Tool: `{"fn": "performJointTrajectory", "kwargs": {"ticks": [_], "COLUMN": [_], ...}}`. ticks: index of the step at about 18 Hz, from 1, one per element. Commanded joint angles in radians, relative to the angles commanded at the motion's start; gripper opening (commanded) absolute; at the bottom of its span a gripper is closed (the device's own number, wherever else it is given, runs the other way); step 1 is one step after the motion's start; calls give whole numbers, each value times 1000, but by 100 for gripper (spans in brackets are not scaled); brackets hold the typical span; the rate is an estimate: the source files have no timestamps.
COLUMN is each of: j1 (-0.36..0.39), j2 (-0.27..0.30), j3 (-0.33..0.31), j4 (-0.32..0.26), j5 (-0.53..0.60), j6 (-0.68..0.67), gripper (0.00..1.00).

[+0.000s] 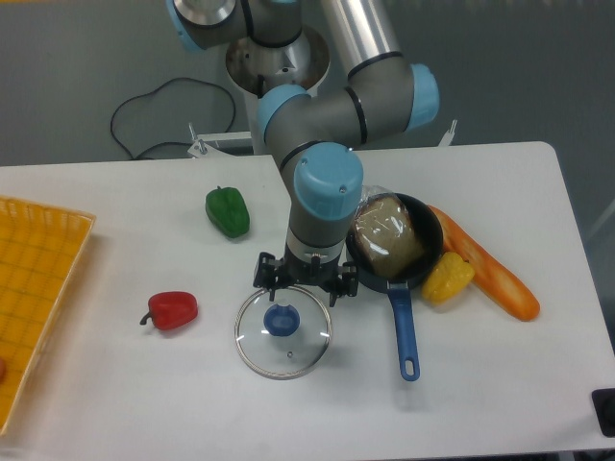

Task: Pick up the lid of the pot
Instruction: 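Move the gripper over the glass lid's blue knob and lower it, then close the gripper on the blue knob of the glass lid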

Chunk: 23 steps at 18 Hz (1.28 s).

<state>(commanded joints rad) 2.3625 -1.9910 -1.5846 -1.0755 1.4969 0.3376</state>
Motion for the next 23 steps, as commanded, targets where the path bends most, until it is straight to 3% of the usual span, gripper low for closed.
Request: {"fn": "performJointTrajectory", "kwargs": {"ticks": [12,23], "j1": [-65,-59], "j2": [-80,-94], "j3": [-24,-38], "j4": [103,109], "j5": [62,65], "j6": [-54,-52], "gripper": [100,100]}}
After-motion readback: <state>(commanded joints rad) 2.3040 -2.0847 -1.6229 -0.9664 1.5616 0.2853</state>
